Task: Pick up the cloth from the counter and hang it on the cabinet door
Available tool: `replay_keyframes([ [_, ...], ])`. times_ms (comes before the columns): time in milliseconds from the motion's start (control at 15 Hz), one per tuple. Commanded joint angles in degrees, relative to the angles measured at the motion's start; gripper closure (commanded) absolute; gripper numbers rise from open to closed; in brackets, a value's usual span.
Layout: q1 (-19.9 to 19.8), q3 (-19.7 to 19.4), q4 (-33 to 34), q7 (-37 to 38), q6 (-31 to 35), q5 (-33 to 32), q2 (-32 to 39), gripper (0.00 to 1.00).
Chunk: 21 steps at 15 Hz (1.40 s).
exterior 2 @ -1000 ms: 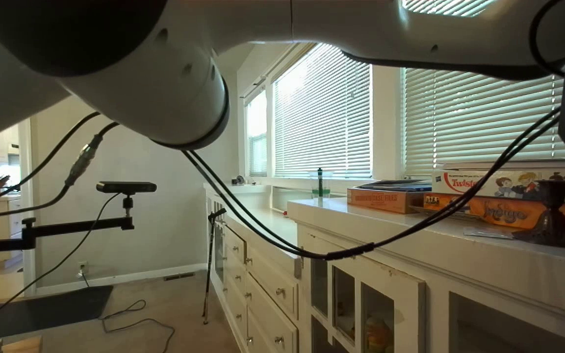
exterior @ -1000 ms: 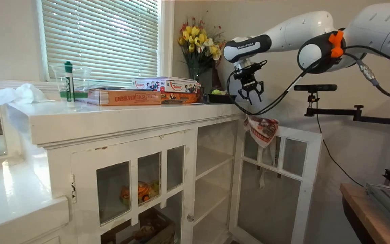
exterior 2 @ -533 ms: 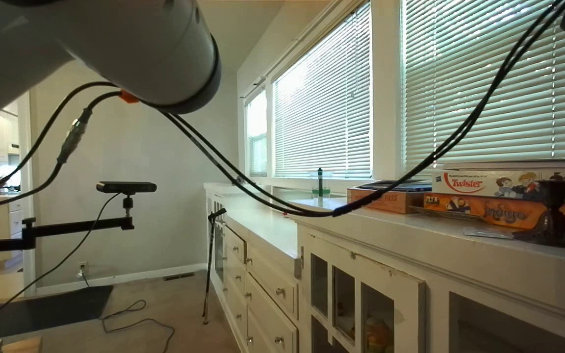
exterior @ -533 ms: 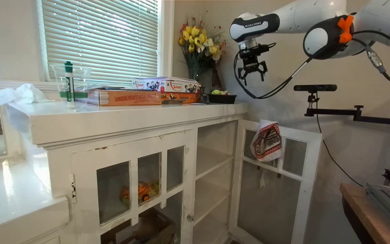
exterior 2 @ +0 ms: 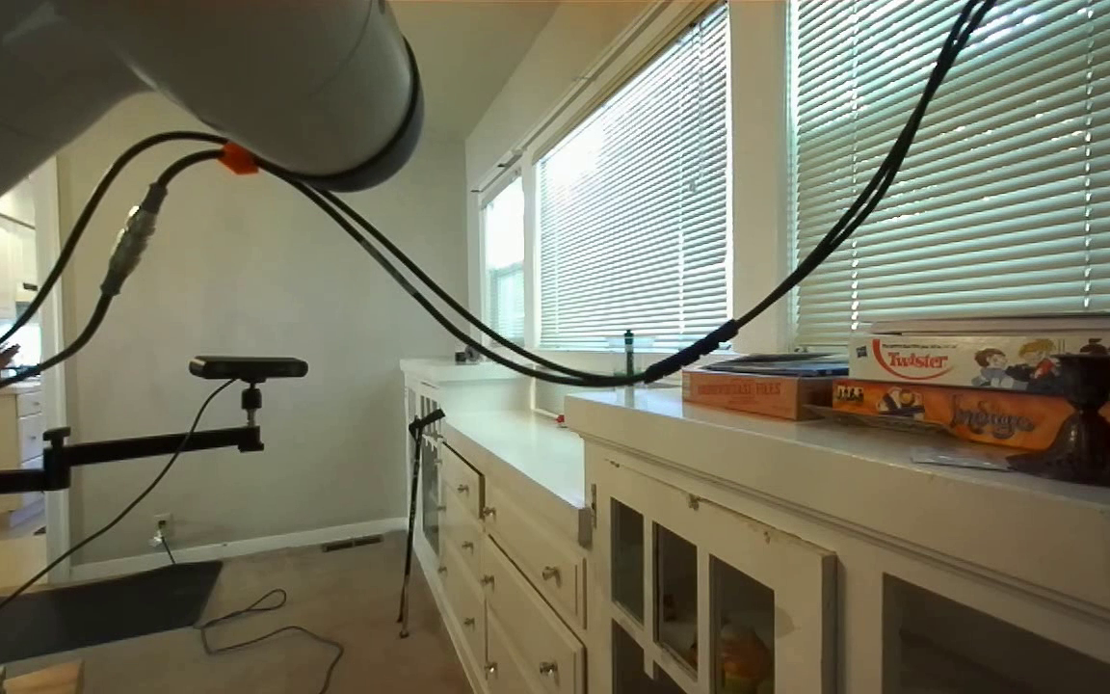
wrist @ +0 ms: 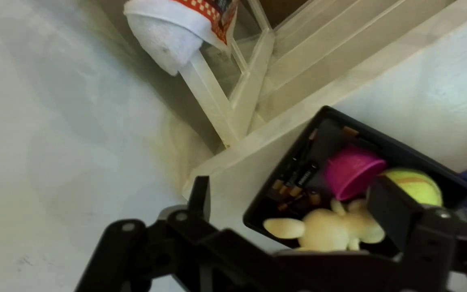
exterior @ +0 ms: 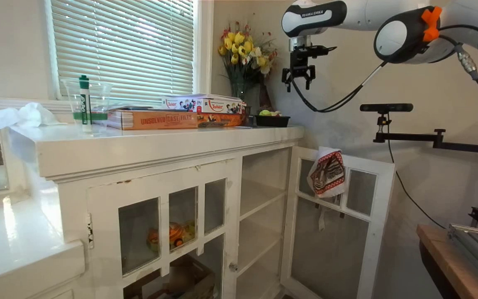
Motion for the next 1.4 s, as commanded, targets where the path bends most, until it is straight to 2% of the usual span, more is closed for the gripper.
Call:
replay_keyframes([
  [0,0.8,2.82,-0.37,-5.97,2.38,3.89,-2.5,0.0],
  [467,5.19,6.45,-0.68,-10.39,0.62,7.96,-8.51,0.0],
  [800,8.09,6.49,-1.88,-11.52,-6.93,8.51,-11.6,0.0],
  [867,8.09,5.5,-0.86,-9.66,-4.31,7.78,-10.44,0.0],
  [1267,8.41,4.86,-1.16,-9.71,-4.42,7.59,-10.48,0.0],
  [1333,8.15,5.87,-1.2,-9.35,-3.84,9.13,-10.09,0.0],
])
